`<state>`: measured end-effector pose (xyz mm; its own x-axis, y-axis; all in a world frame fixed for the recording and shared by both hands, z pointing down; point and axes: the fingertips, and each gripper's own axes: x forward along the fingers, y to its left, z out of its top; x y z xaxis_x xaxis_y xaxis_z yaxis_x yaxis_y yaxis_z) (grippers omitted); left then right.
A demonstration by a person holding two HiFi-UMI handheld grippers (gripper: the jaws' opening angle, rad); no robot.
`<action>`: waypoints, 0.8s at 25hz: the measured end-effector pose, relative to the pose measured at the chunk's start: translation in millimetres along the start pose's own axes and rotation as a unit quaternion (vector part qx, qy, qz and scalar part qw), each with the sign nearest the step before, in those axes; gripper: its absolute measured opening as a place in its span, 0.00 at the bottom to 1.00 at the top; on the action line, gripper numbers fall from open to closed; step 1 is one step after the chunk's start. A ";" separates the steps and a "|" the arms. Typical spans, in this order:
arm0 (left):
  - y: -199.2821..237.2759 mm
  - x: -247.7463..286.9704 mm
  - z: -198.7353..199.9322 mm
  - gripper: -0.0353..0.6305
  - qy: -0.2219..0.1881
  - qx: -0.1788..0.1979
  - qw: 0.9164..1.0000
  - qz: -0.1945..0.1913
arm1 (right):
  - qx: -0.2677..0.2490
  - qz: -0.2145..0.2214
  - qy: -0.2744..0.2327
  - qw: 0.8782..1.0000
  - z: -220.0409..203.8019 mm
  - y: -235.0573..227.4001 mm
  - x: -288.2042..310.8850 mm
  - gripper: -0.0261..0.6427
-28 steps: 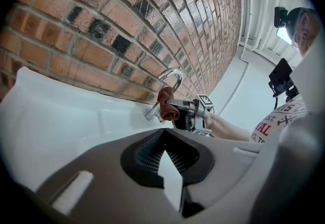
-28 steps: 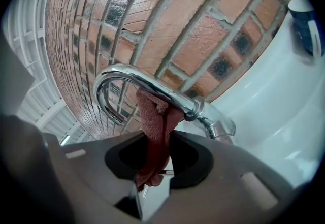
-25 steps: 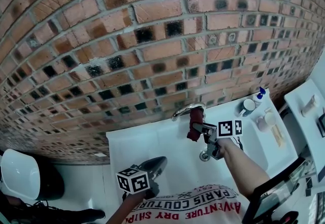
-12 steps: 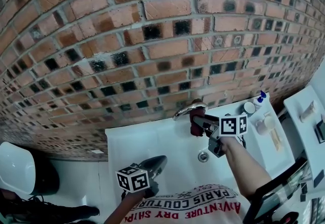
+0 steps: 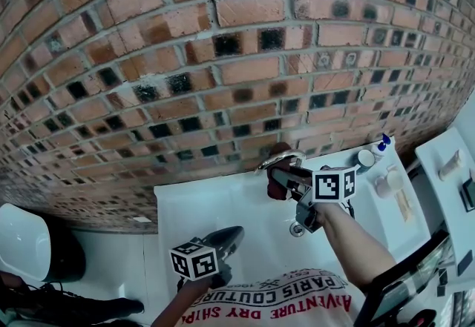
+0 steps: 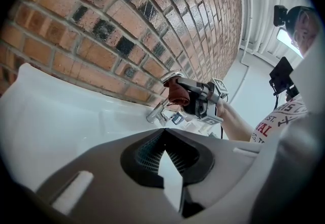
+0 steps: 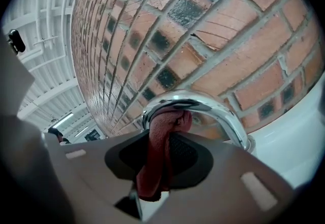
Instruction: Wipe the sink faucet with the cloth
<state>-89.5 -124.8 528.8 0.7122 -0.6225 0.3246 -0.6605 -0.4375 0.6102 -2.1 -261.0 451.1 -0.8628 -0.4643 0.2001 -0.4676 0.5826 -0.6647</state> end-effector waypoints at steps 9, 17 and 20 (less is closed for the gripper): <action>2.4 0.6 -1.5 0.06 0.001 -0.004 1.000 0.001 | 0.003 0.012 0.040 0.999 -30.6 -1.2 19.6 0.18; 3.1 0.6 -1.0 0.06 0.000 -0.006 1.000 0.003 | 0.013 0.010 0.061 0.998 -43.7 -11.2 28.1 0.18; 1.9 -0.3 0.2 0.06 -0.002 -0.004 1.000 0.003 | -0.010 0.010 0.062 0.998 -41.3 -9.8 22.6 0.18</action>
<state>-91.0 -125.6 529.7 0.7071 -0.6278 0.3253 -0.6629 -0.4286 0.6139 -25.0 -249.6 491.9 -0.8883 -0.3669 0.2761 -0.4532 0.6038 -0.6558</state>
